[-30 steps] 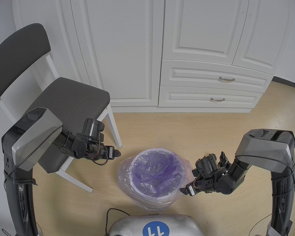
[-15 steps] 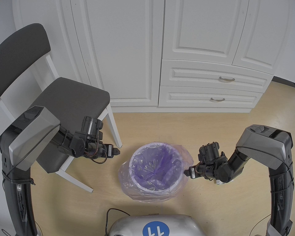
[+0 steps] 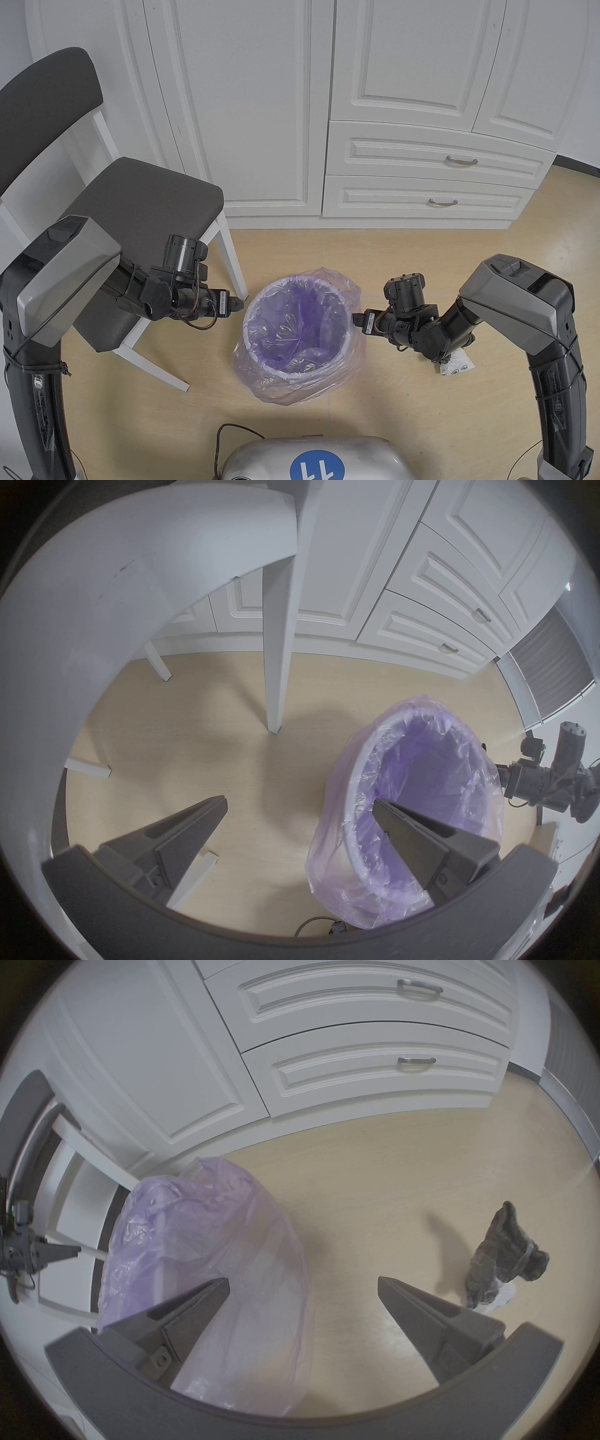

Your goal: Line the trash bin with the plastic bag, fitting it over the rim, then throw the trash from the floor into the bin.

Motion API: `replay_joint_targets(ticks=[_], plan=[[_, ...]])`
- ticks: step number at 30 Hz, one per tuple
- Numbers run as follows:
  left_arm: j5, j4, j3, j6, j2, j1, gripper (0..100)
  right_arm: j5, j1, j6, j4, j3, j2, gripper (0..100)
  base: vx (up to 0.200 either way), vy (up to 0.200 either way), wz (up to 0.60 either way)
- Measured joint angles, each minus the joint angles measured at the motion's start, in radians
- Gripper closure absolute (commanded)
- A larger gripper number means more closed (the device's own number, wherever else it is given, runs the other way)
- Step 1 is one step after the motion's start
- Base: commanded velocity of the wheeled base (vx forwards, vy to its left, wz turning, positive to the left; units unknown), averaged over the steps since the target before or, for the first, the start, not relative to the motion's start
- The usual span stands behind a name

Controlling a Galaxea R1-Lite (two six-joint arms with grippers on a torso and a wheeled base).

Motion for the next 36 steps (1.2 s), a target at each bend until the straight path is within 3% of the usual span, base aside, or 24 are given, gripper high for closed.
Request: replay_joint_targets(ticks=[8,20,26,29,33,36], plan=[[0.0,-0.001,0.003,0.0,0.0,0.0,0,-0.041,-0.004,0.055,-0.001,-0.108,0.058,0,0.0,0.0,0.0],[-0.001,-0.004,0.019,0.002,-0.009,0.013,0,0.003,-0.121,-0.257,-0.109,0.043,0.064,0,0.0,0.0,0.0],[-0.001,-0.005,0.024,0.002,-0.015,0.018,0,0.122,-0.161,-0.361,-0.168,0.174,0.037,0,0.0,0.0,0.0],[-0.001,-0.009,0.028,0.004,-0.016,0.021,0,0.227,-0.17,-0.415,-0.223,0.267,0.015,0,0.0,0.0,0.0],[-0.002,-0.063,0.052,0.02,-0.02,0.022,0,0.416,-0.159,-0.511,-0.375,0.393,-0.002,0,0.0,0.0,0.0],[-0.002,-0.158,0.091,0.044,-0.023,0.024,0,0.482,-0.143,-0.561,-0.501,0.453,-0.001,0,0.0,0.0,0.0]])
